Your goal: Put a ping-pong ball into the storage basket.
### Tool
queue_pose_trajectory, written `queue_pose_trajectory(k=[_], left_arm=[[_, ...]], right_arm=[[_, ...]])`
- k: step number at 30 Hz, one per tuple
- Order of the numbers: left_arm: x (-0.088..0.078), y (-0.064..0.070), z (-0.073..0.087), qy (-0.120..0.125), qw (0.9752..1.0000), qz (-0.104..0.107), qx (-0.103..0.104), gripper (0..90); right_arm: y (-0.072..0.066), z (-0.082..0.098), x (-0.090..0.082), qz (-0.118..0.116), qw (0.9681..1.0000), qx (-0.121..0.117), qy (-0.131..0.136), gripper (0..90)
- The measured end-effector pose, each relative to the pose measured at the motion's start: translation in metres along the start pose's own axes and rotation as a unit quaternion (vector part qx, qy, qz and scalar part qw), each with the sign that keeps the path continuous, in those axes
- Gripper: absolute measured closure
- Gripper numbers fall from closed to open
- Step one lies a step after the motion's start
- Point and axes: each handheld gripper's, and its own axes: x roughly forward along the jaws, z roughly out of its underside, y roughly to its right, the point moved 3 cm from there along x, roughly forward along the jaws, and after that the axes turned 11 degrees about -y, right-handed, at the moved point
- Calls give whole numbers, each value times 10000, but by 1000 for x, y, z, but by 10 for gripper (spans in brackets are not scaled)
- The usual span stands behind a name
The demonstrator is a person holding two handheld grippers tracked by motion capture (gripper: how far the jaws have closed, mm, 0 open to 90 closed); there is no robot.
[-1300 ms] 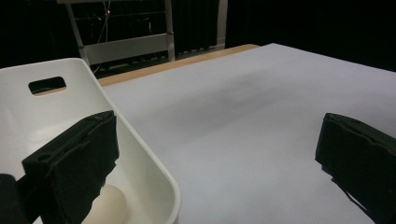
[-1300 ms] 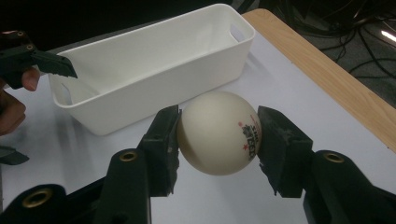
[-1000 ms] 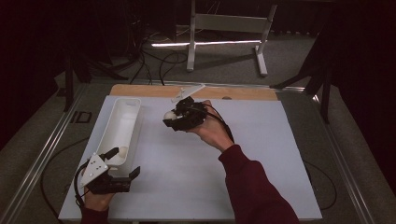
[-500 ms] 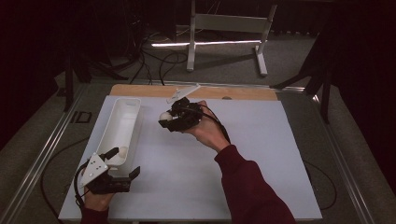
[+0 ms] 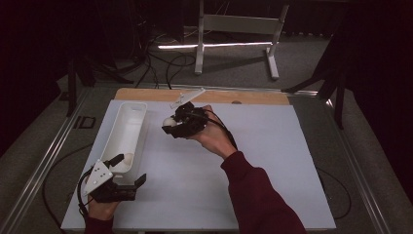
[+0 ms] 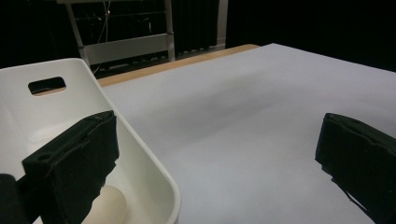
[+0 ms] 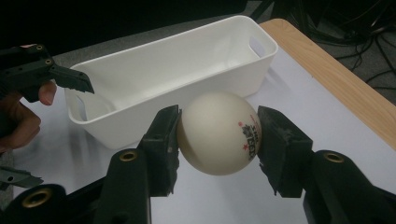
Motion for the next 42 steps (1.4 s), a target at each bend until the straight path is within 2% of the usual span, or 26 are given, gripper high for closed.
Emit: queue_pose_trajectory(k=[17, 29, 42], left_arm=[[0, -1, 0, -3, 10000, 2, -5, 3], [0, -1, 0, -3, 10000, -4, 0, 3], [0, -1, 0, 10, 10000, -9, -8, 3]], right_arm=[[-7, -9, 8, -91, 9999, -95, 1, 509], [-10, -14, 10, -105, 9999, -59, 32, 508], [-19, -23, 17, -181, 9997, -118, 58, 509]])
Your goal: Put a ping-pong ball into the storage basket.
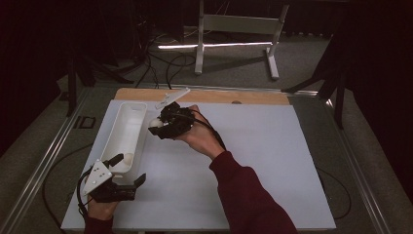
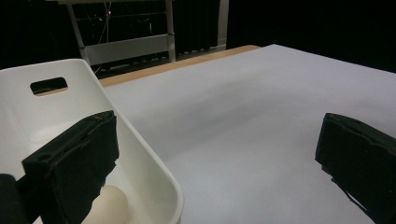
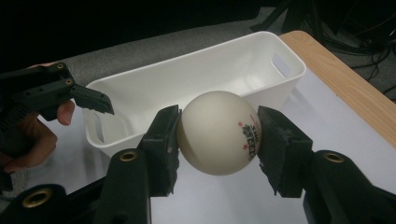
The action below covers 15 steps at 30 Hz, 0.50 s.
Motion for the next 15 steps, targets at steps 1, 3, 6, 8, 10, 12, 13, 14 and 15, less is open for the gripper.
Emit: queue_pose_trajectory(k=[1, 3, 6, 8, 10, 12, 13, 14, 15], left_arm=[[0, 0, 0, -2, 10000, 3, 5, 3], [0, 0, 0, -11, 10000, 1, 15, 3], [0, 0, 0, 1, 10000, -3, 9, 3], [0, 0, 0, -3, 10000, 1, 2, 3], [0, 0, 0, -11, 10000, 0, 12, 3], [0, 0, 0, -12, 10000, 2, 8, 3], [0, 0, 0, -10, 10000, 2, 9, 3], [0, 0, 0, -11, 10000, 2, 10, 3], [0, 0, 0, -12, 10000, 1, 13, 3]], right_arm=[[0, 0, 0, -4, 10000, 2, -1, 509], [-1, -1, 1, -14, 10000, 1, 17, 509], [-3, -3, 2, -27, 10000, -22, 13, 509], [-5, -3, 3, -32, 10000, -32, 17, 509], [-6, -4, 4, -31, 10000, -21, 3, 509], [-6, -5, 5, -46, 10000, -26, 17, 509], [-7, -5, 5, -49, 10000, -45, 20, 509], [-7, -6, 6, -53, 10000, -48, 27, 508], [-7, -6, 6, -48, 10000, -67, 19, 509]])
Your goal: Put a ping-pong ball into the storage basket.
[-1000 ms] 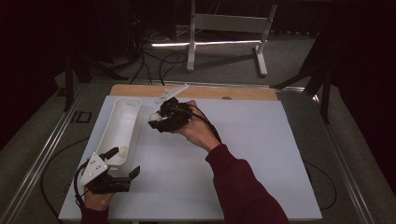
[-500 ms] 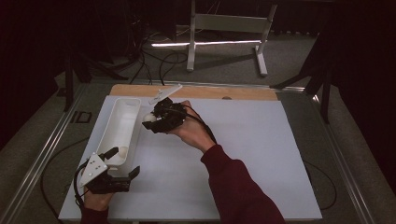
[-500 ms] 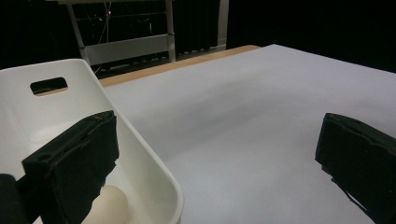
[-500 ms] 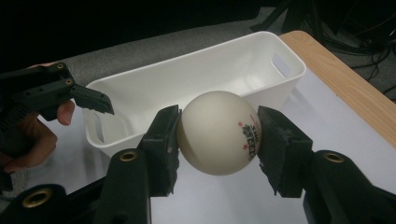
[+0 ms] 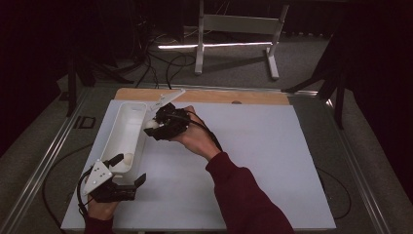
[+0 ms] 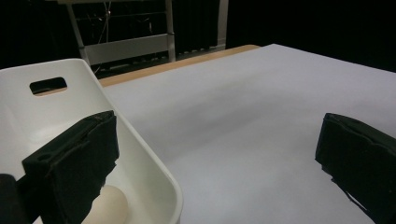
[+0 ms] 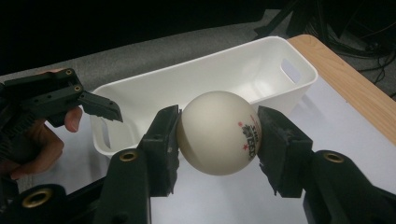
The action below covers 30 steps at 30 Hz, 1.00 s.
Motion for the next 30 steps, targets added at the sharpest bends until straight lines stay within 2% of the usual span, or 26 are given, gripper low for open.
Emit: queue_pose_trajectory(k=[30], left_arm=[[-1, 0, 0, 28, 10000, 4, -26, 3]], right_arm=[[-10, -12, 12, -61, 10000, -61, -7, 509]])
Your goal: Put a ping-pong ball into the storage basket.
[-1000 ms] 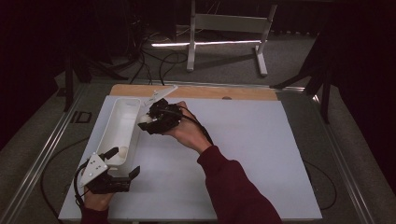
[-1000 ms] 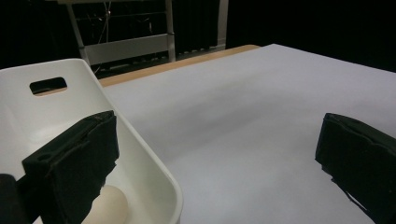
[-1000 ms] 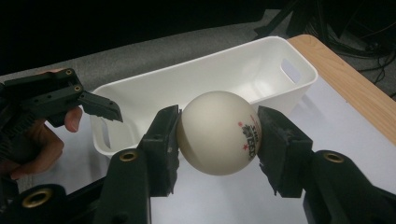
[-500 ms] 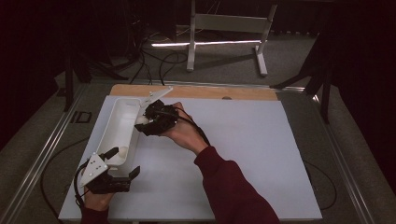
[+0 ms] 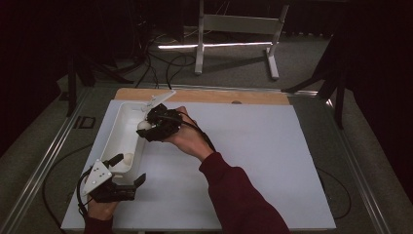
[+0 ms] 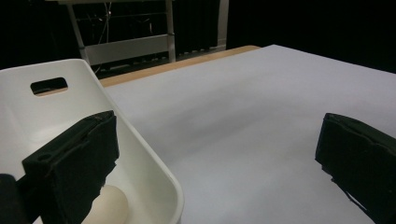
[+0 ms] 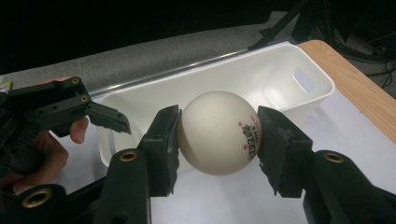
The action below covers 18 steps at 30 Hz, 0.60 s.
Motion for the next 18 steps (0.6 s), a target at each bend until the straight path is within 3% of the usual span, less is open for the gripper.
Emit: queue_pose_trajectory(k=[18], left_arm=[[0, 0, 0, -13, 10000, -4, -8, 3]], right_arm=[[0, -5, 8, -13, 10000, 51, -35, 509]])
